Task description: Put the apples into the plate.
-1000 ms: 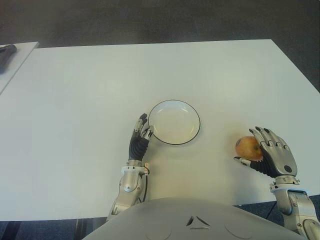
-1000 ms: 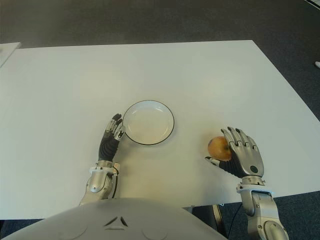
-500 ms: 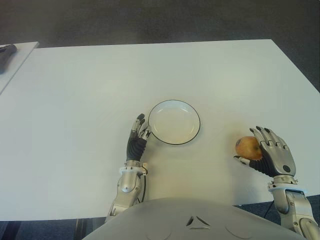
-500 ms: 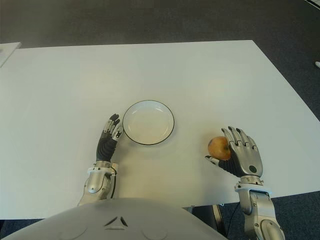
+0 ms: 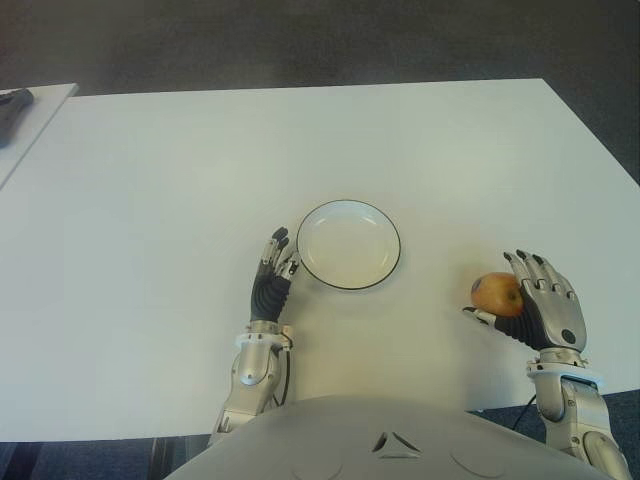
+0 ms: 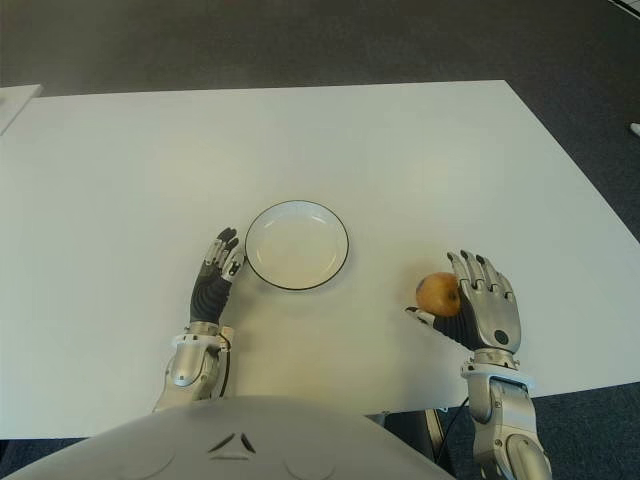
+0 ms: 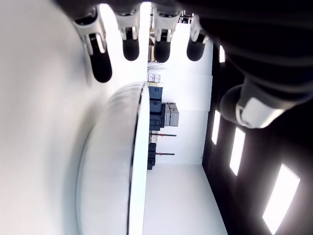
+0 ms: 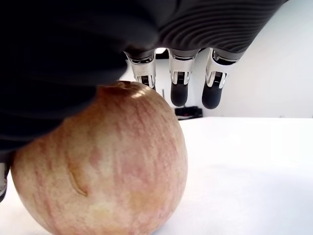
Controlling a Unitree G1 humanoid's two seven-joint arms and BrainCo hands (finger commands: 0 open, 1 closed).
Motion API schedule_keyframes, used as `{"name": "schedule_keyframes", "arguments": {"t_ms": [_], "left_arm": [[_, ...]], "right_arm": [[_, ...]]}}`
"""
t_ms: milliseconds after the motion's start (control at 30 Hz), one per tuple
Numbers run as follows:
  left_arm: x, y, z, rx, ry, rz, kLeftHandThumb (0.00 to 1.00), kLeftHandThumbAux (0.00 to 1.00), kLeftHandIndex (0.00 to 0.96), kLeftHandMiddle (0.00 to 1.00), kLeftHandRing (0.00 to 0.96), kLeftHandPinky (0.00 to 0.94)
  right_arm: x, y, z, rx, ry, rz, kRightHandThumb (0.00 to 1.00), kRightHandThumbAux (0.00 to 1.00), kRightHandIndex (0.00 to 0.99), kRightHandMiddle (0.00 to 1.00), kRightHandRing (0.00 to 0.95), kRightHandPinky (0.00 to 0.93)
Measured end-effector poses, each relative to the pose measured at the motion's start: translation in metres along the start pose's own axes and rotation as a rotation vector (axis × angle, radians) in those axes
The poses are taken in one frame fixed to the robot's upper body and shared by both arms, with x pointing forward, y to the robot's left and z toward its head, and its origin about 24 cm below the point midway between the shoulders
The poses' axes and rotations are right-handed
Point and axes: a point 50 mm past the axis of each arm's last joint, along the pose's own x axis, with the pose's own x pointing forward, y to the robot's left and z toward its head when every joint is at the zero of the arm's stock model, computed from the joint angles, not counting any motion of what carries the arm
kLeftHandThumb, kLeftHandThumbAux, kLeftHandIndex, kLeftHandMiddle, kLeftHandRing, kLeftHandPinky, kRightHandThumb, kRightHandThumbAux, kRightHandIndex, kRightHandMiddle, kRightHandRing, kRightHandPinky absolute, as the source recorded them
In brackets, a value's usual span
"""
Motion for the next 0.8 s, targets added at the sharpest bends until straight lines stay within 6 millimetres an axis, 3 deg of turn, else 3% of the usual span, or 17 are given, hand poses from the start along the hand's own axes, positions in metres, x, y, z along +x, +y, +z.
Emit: {"name": "schedule_keyframes", "arguments": {"t_ms": [800], "left_arm": [[-0.0072, 0.0044, 0.0020, -0.012, 0.013, 0.030, 0.000, 0.441, 0.000, 0.000, 0.000, 0.000]], "right_arm": [[0.0050, 0.0007, 0.0035, 0.041, 0.056, -0.067, 0.402, 0.438, 0.068, 0.101, 0.063, 0.012]]}}
